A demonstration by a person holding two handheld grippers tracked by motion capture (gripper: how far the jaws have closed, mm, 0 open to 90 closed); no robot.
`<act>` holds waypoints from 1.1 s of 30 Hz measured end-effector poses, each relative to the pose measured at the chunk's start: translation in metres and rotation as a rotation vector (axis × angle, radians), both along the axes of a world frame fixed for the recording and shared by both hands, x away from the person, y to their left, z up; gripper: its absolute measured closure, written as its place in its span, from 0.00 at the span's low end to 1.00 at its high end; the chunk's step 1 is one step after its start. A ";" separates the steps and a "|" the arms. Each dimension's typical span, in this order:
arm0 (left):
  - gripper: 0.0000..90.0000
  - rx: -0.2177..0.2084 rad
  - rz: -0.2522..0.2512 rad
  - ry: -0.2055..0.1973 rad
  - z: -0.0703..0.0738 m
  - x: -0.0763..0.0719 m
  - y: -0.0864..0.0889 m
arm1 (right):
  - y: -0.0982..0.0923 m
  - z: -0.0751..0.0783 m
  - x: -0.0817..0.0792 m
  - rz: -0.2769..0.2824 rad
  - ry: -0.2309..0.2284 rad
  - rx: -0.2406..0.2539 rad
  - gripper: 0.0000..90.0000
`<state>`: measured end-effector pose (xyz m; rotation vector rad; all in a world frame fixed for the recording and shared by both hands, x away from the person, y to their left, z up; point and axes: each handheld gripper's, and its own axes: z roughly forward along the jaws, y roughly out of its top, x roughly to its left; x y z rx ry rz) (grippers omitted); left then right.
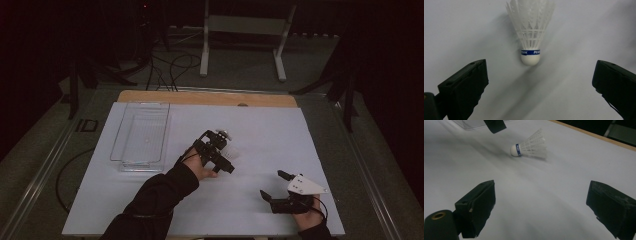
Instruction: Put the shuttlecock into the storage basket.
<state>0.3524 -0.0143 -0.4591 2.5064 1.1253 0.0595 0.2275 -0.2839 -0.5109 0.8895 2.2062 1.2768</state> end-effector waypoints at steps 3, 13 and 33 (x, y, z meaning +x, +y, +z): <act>0.01 0.008 0.002 0.003 -0.004 0.001 -0.002 | 0.000 0.000 0.000 -0.001 0.002 0.001 0.10; 0.10 0.040 0.026 0.021 -0.018 0.005 -0.005 | 0.000 -0.001 0.000 0.000 0.006 -0.003 0.10; 0.32 0.064 0.063 0.042 -0.037 0.010 -0.018 | 0.000 -0.002 0.001 0.003 0.014 -0.010 0.10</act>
